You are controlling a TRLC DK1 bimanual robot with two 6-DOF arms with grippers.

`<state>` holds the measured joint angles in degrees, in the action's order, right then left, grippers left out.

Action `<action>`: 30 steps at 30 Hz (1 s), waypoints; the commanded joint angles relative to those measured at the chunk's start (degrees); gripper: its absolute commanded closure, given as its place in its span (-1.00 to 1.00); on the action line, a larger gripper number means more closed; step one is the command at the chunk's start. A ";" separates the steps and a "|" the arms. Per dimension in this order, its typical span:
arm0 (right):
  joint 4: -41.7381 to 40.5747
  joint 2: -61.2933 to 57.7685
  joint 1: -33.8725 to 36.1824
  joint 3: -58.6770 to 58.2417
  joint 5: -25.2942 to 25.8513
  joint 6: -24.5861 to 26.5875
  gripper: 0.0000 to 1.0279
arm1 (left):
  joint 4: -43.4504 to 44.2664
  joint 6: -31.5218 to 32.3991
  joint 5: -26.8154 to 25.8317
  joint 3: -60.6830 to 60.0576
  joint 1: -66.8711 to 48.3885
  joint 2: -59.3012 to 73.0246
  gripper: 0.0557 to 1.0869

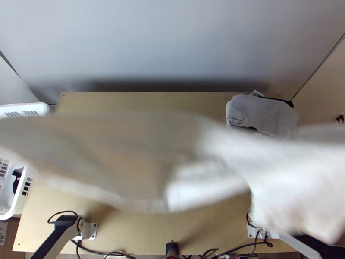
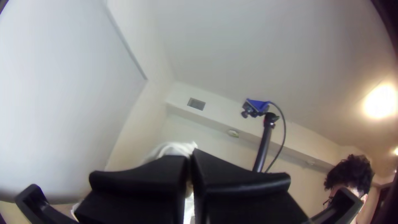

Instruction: Fold the t-shirt

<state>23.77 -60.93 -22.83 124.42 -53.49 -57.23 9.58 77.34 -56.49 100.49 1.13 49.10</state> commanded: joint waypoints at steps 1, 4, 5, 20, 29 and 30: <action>1.19 1.34 0.51 7.94 -2.93 -6.66 0.95 | -0.27 4.84 0.42 6.21 0.28 -2.87 0.94; 2.33 1.95 0.51 5.66 -2.93 -7.37 0.95 | -0.62 4.92 0.42 3.66 0.19 -4.28 0.94; 2.60 2.13 0.51 3.99 -2.84 -7.89 0.95 | -0.62 4.92 0.42 1.73 0.02 -4.98 0.94; -9.09 4.15 11.76 -77.66 -2.05 4.85 0.95 | 9.58 -17.14 0.59 -62.25 10.92 21.21 0.94; -16.74 -4.20 14.57 -73.88 1.29 5.73 0.95 | 8.78 -20.39 5.16 -52.59 17.33 45.73 0.94; -17.53 -4.64 14.83 -73.09 1.90 5.64 0.95 | 8.78 -20.48 5.34 -52.06 17.42 46.35 0.94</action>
<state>10.98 -61.34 -10.35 53.34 -53.34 -52.62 17.67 60.01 -53.17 47.55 15.22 82.76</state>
